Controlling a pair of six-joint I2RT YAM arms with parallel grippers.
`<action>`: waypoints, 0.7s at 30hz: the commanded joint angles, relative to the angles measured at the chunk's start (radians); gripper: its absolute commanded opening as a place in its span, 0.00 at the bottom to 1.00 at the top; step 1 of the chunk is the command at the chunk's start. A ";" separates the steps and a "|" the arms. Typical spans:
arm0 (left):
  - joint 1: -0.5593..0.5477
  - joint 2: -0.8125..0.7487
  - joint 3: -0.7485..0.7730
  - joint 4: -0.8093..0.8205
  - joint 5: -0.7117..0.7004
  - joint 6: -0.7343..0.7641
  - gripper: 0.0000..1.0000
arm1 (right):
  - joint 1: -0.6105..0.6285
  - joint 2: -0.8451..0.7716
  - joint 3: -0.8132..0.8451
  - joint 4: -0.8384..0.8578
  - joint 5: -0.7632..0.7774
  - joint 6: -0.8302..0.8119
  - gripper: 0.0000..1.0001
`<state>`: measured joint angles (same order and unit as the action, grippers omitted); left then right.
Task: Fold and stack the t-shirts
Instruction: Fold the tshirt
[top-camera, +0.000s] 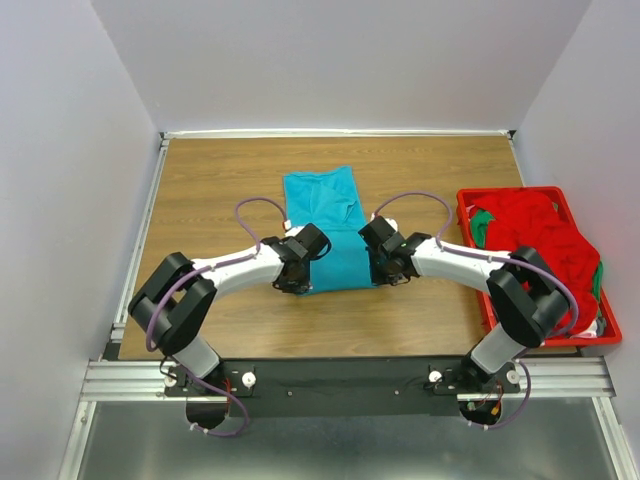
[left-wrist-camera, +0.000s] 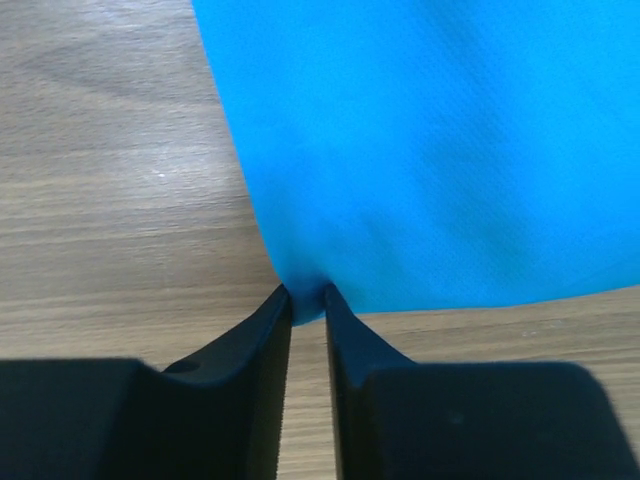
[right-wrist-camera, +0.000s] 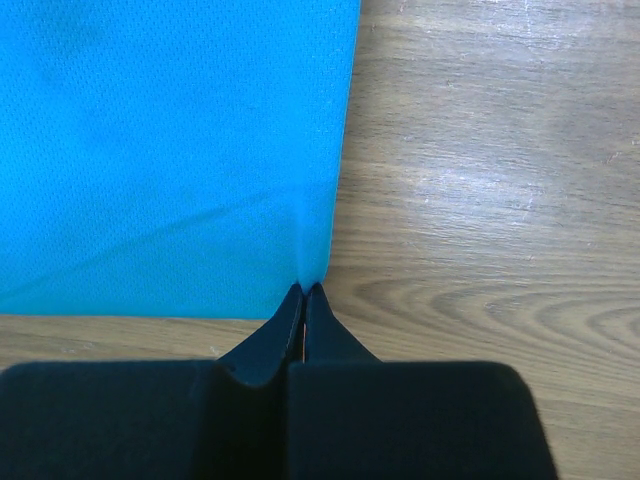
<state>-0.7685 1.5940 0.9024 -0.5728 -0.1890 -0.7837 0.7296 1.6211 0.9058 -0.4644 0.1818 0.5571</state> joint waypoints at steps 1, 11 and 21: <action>-0.011 0.058 -0.026 0.005 -0.006 -0.020 0.22 | 0.008 0.029 -0.056 -0.072 0.036 -0.013 0.01; -0.116 -0.129 -0.105 -0.128 0.055 -0.110 0.00 | 0.013 -0.217 -0.212 -0.155 -0.228 0.039 0.01; -0.265 -0.397 -0.108 -0.226 0.235 -0.213 0.00 | 0.025 -0.621 -0.222 -0.379 -0.391 0.198 0.01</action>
<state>-1.0298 1.2499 0.7326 -0.7212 -0.0032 -0.9646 0.7509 1.0393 0.6361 -0.7162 -0.1574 0.6956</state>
